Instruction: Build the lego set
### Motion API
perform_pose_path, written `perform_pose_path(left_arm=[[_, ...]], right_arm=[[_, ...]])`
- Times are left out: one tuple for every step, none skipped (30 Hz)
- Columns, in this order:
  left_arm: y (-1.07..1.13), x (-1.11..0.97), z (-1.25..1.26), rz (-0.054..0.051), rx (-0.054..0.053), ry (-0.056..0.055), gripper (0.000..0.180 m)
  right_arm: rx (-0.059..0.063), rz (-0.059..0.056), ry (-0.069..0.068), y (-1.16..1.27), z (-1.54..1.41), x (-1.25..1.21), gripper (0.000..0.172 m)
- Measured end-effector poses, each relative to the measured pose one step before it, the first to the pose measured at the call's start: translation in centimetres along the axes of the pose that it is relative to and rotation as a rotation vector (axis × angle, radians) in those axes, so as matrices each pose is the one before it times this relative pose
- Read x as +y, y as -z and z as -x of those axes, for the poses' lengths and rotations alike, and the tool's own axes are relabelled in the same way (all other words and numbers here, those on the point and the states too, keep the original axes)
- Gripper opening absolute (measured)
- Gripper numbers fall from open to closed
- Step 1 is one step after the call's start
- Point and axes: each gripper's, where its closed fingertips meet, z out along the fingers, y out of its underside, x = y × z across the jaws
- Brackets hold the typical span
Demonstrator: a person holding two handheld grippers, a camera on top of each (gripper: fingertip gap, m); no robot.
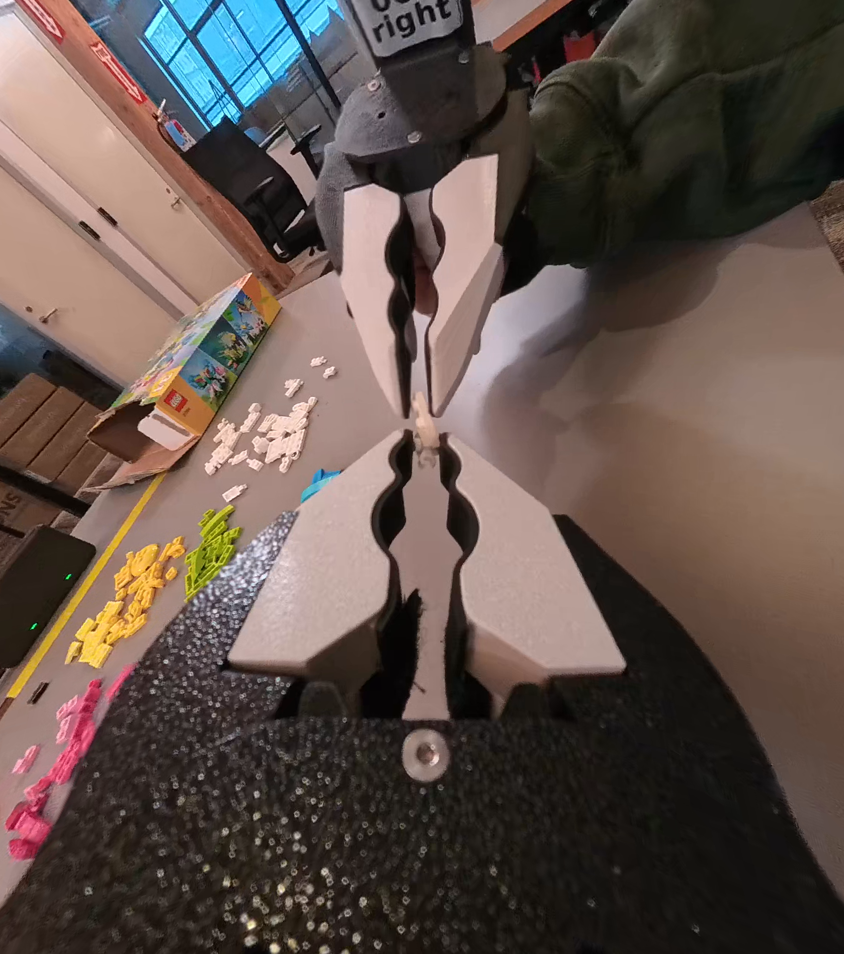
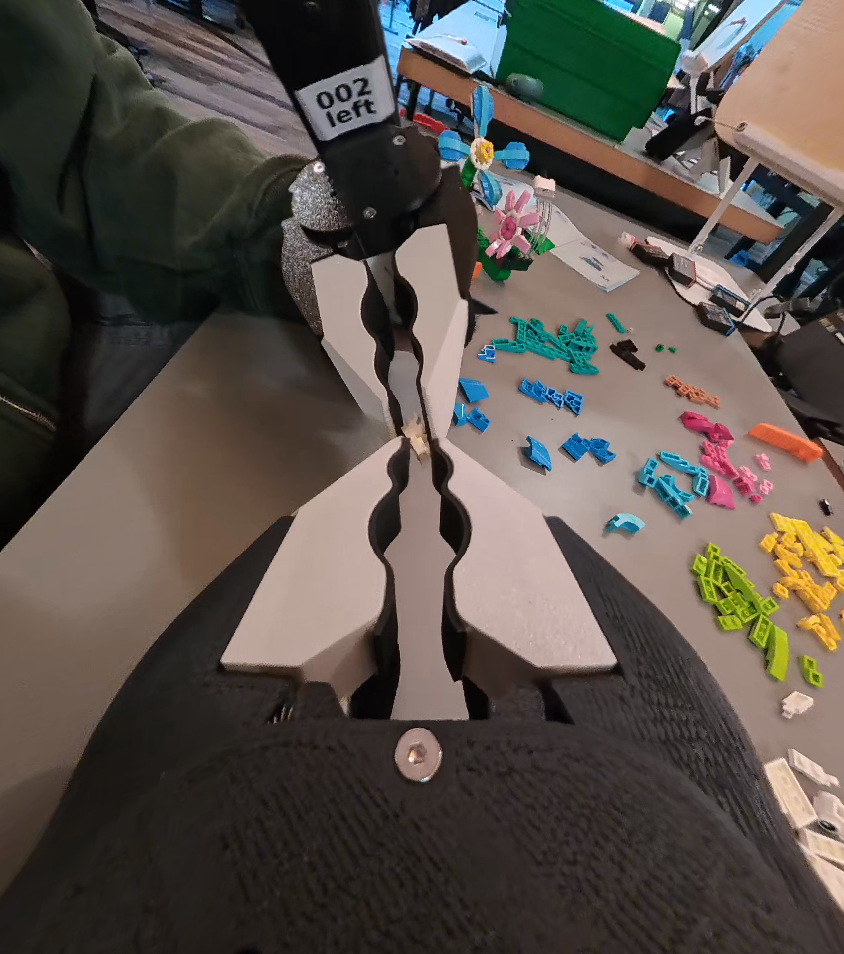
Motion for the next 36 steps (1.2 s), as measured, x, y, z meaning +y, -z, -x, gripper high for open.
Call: perform_pose_path(left_arm=[[0.047, -0.059, -0.066, -0.0065, 0.0077, 0.0059, 0.008], [0.059, -0.082, -0.039, -0.008, 0.007, 0.0076, 0.008], [0.063, -0.107, -0.057, -0.0089, 0.0076, 0.0086, 0.008], [0.075, -0.162, -0.061, -0.0114, 0.0097, 0.0106, 0.008], [0.081, -0.22, -0.081, -0.0151, 0.0117, 0.0123, 0.008], [0.059, -0.13, -0.149, -0.0102, 0.0164, 0.0142, 0.008], [0.038, -0.063, -0.113, -0.0066, 0.0118, 0.0111, 0.008], [0.022, -0.098, -0.097, -0.007, 0.0062, 0.0058, 0.008], [0.017, -0.083, -0.03, -0.003, 0.0017, 0.0027, 0.008], [0.031, -0.067, 0.02, -0.0044, -0.001, -0.0006, 0.008], [0.067, -0.114, 0.029, -0.0103, 0.0016, 0.0083, 0.008], [0.14, -0.255, 0.057, -0.0204, 0.0038, 0.0189, 0.008], [0.218, -0.307, 0.35, -0.0266, -0.0127, 0.0267, 0.008], [0.272, -0.498, 0.317, -0.0398, -0.0077, 0.0271, 0.008], [0.216, -0.394, 0.15, -0.0302, 0.0008, 0.0245, 0.007], [0.163, -0.281, 0.11, -0.0212, -0.0031, 0.0097, 0.007], [0.101, -0.148, 0.044, -0.0112, -0.0037, -0.0018, 0.007], [0.051, -0.082, 0.031, -0.0052, -0.0054, -0.0049, 0.007], [0.035, -0.103, 0.002, -0.0062, -0.0023, -0.0007, 0.007], [0.036, -0.136, -0.071, -0.0073, 0.0064, 0.0076, 0.007], [0.041, -0.092, -0.086, -0.0069, 0.0095, 0.0069, 0.007], [0.006, 0.095, -0.117, 0.0037, 0.0087, -0.004, 0.007], [-0.04, 0.291, -0.085, 0.0171, 0.0032, -0.0169, 0.007], [-0.076, 0.331, -0.169, 0.0194, 0.0057, -0.0193, 0.007], [-0.086, 0.32, -0.143, 0.0204, 0.0039, -0.0132, 0.008], [-0.072, 0.279, -0.098, 0.0174, 0.0039, -0.007, 0.008], [-0.046, 0.155, -0.071, 0.0087, 0.0049, 0.0024, 0.008], [-0.028, 0.103, -0.102, 0.0056, 0.0088, 0.0056, 0.007], [-0.033, 0.085, -0.102, 0.0045, 0.0077, 0.0034, 0.007], [-0.04, 0.132, -0.07, 0.0083, 0.0062, 0.006, 0.008], [-0.062, 0.183, -0.105, 0.0109, 0.0103, 0.0077, 0.008], [-0.061, 0.166, -0.138, 0.0083, 0.0114, 0.0093, 0.008], [-0.021, 0.03, -0.115, 0.0002, 0.0094, 0.0065, 0.007], [0.0, -0.063, -0.101, -0.0058, 0.007, 0.0043, 0.008], [-0.021, 0.002, -0.117, -0.0013, 0.0103, 0.0107, 0.008], [-0.069, 0.099, -0.199, 0.0027, 0.0183, 0.0144, 0.008]], right_arm=[[-0.0036, -0.0038, 0.0025, 0.003, 0.073, -0.055, 0.008], [-0.0045, -0.0051, -0.0014, 0.003, 0.059, -0.076, 0.008], [-0.0045, -0.0072, -0.001, 0.012, 0.085, -0.105, 0.008], [-0.0062, -0.0044, 0.003, -0.007, 0.119, -0.059, 0.009], [-0.0061, -0.0001, 0.005, -0.022, 0.139, -0.015, 0.009], [-0.0054, -0.0019, 0.0015, -0.029, 0.118, -0.049, 0.007], [-0.0075, -0.0058, -0.0042, 0.008, 0.107, -0.101, 0.006], [-0.0107, -0.0065, -0.0097, 0.027, 0.102, -0.097, 0.006], [-0.0079, -0.0061, -0.0095, 0.033, 0.047, -0.077, 0.006], [-0.0014, -0.0076, -0.0039, 0.005, -0.012, -0.103, 0.005], [0.0026, -0.0128, -0.0004, -0.001, -0.029, -0.186, 0.005], [0.0034, -0.0211, -0.0026, 0.008, -0.043, -0.321, 0.005], [0.0064, -0.0296, -0.0063, 0.035, -0.101, -0.453, 0.004], [0.0089, -0.0337, -0.0066, -0.007, -0.129, -0.513, 0.004], [0.0074, -0.0292, -0.0057, -0.062, -0.079, -0.431, 0.004], [0.0061, -0.0218, -0.0047, -0.06, -0.067, -0.276, 0.004], [0.0025, -0.0155, -0.0038, -0.048, -0.029, -0.171, 0.004], [0.0005, -0.012, -0.004, -0.02, -0.013, -0.099, 0.004], [-0.0017, -0.0128, -0.0055, -0.017, 0.006, -0.115, 0.004], [-0.0065, -0.0129, -0.0077, -0.011, 0.076, -0.136, 0.004], [-0.0086, -0.0067, -0.0061, -0.022, 0.096, -0.046, 0.004], [-0.0065, 0.0069, -0.001, -0.019, 0.079, 0.125, 0.004], [-0.0047, 0.018, 0.0055, -0.022, 0.081, 0.264, 0.004], [-0.0042, 0.022, 0.0089, -0.026, 0.102, 0.31, 0.004], [-0.003, 0.0217, 0.0083, -0.032, 0.072, 0.294, 0.004], [-0.0013, 0.0163, 0.008, -0.042, 0.056, 0.228, 0.004], [-0.0009, 0.0107, 0.0087, -0.019, 0.048, 0.149, 0.004], [-0.0027, 0.0091, 0.0079, -0.021, 0.087, 0.103, 0.004], [-0.002, 0.0096, 0.0092, -0.009, 0.081, 0.075, 0.004], [-0.0008, 0.012, 0.0116, -0.024, 0.072, 0.114, 0.004], [-0.0022, 0.0126, 0.0112, -0.022, 0.094, 0.128, 0.004], [-0.0023, 0.0097, 0.0105, -0.023, 0.103, 0.099, 0.004], [-0.0022, 0.0037, 0.0078, -0.014, 0.08, 0.007, 0.004], [-0.0035, -0.0002, 0.004, 0.002, 0.075, -0.041, 0.004], [-0.0048, 0.0017, 0.0026, 0.007, 0.094, -0.003, 0.004], [-0.0063, 0.0032, 0.004, -0.026, 0.115, 0.057, 0.004]])
